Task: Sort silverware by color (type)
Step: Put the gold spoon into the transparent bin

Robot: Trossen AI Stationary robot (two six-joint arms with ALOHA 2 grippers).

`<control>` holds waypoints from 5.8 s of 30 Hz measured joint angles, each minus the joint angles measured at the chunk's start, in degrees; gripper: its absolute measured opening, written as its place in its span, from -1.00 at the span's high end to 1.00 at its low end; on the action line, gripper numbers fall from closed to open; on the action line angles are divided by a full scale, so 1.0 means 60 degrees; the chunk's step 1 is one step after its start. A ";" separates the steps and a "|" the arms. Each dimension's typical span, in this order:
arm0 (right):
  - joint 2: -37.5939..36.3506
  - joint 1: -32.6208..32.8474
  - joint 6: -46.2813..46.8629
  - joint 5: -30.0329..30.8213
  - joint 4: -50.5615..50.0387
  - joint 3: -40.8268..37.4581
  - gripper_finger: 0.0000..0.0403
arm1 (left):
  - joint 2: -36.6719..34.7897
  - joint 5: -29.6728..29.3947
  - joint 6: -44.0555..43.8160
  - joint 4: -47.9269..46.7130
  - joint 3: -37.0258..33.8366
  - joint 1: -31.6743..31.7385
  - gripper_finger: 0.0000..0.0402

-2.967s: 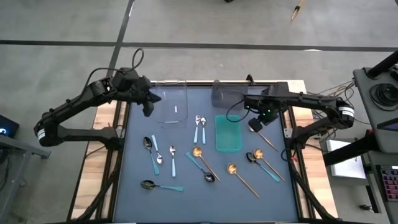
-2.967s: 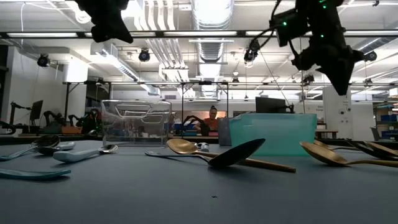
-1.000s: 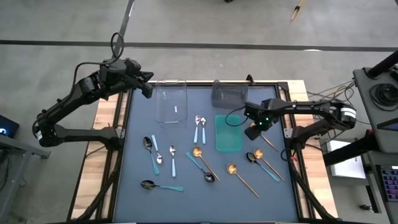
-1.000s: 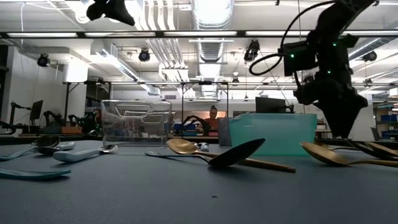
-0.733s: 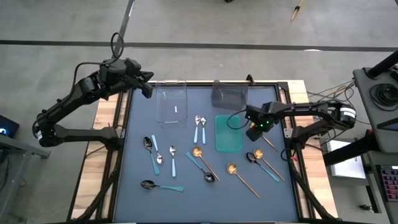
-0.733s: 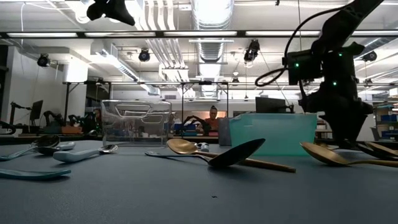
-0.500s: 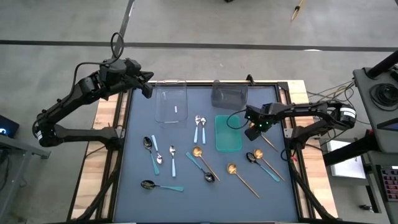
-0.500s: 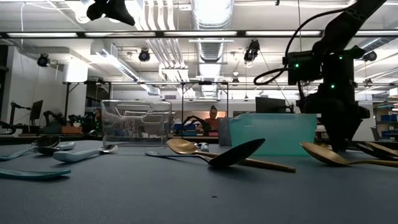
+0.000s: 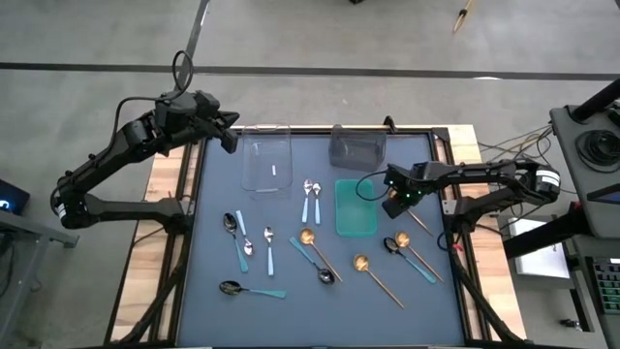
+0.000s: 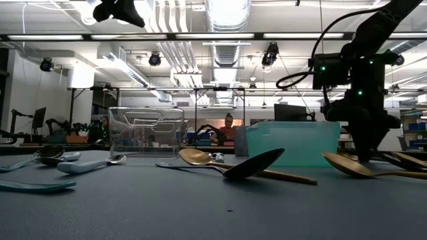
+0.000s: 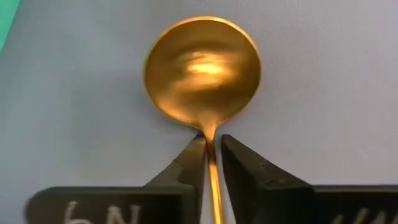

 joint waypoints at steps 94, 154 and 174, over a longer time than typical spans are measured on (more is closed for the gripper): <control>0.8974 0.0350 0.2586 0.0028 0.4275 1.6177 0.96 | -0.2911 0.0866 0.0387 0.0123 0.0801 -0.0011 1.00; 0.9547 0.0721 0.2562 0.2406 0.2205 1.5358 0.95 | -0.2982 0.0758 0.1209 0.0262 0.0113 -0.0011 1.00; 0.9547 0.0721 0.2680 0.2436 0.2198 1.4776 0.95 | -0.3122 0.0754 0.1209 0.0070 0.0113 -0.0011 1.00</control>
